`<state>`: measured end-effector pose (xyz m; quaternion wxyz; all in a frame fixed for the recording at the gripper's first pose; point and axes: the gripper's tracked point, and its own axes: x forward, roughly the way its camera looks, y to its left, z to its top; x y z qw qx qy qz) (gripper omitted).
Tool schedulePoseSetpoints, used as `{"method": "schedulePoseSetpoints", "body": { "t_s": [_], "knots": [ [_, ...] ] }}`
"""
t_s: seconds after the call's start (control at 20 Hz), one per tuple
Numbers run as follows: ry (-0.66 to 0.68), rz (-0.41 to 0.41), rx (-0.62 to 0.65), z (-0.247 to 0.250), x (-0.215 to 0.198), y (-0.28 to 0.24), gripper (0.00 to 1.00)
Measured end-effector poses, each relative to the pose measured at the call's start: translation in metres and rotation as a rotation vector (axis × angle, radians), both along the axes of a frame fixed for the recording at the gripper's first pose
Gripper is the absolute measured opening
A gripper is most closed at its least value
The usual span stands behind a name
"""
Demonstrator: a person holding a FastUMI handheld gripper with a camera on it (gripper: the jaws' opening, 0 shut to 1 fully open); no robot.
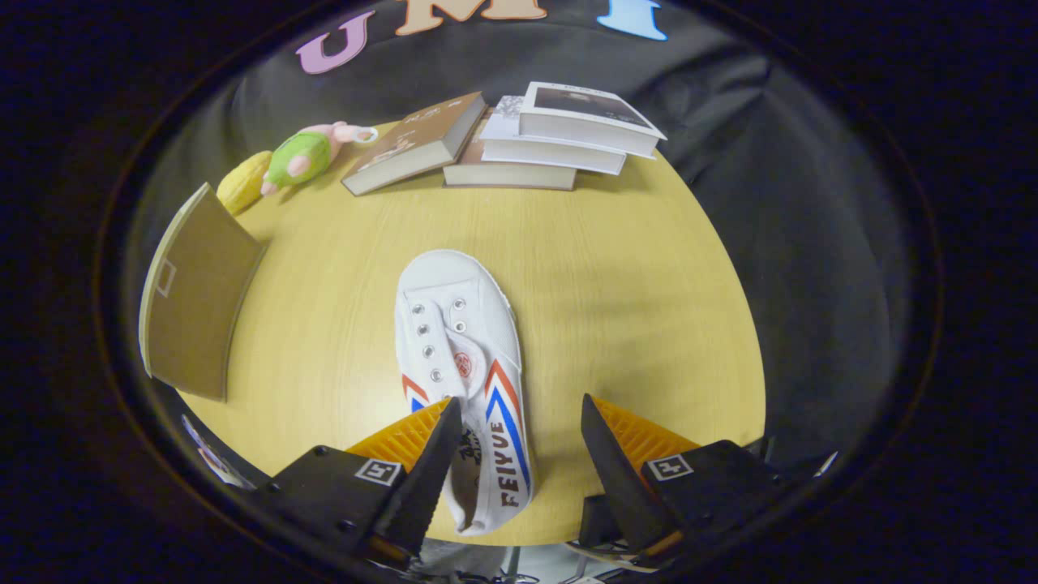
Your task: Open the storage box then place both shoes into the box .Put the left shoe in first, then the right shoe, with the right side of both shoes facing outward in a uniform manner.
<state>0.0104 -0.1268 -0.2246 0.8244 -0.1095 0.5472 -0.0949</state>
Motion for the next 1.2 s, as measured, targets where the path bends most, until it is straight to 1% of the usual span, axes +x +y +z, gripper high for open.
{"method": "schedulePoseSetpoints", "body": {
  "t_s": [0.15,0.2,0.3,0.4,0.45,0.6,0.7,0.8,0.85,0.95,1.0,1.05,1.1,1.15,1.2],
  "knots": [
    [0.014,0.035,0.006,-0.006,0.003,0.000,0.94],
    [0.018,0.047,0.030,-0.010,0.003,0.004,0.93],
    [0.032,0.077,0.076,-0.019,0.002,0.015,0.76],
    [0.026,0.114,0.066,-0.020,0.003,0.017,0.58],
    [0.021,0.124,0.063,-0.019,0.002,0.016,0.56],
    [-0.010,0.106,0.092,-0.021,0.000,0.015,0.53],
    [-0.060,0.116,0.104,-0.020,0.000,0.015,0.50],
    [-0.102,0.125,0.083,-0.019,0.000,0.013,0.50],
    [-0.112,0.119,0.063,-0.018,0.000,0.012,0.40],
    [-0.137,0.028,0.051,-0.018,0.000,0.009,0.29],
    [-0.149,0.004,0.046,-0.016,0.000,0.011,0.20],
    [-0.167,0.008,0.035,-0.014,0.001,0.010,0.20],
    [-0.194,-0.007,0.034,-0.012,0.001,0.008,0.20],
    [-0.219,-0.044,0.049,-0.014,0.002,0.008,0.11],
    [-0.241,-0.086,0.081,-0.013,0.000,0.007,0.11]
  ]
}}
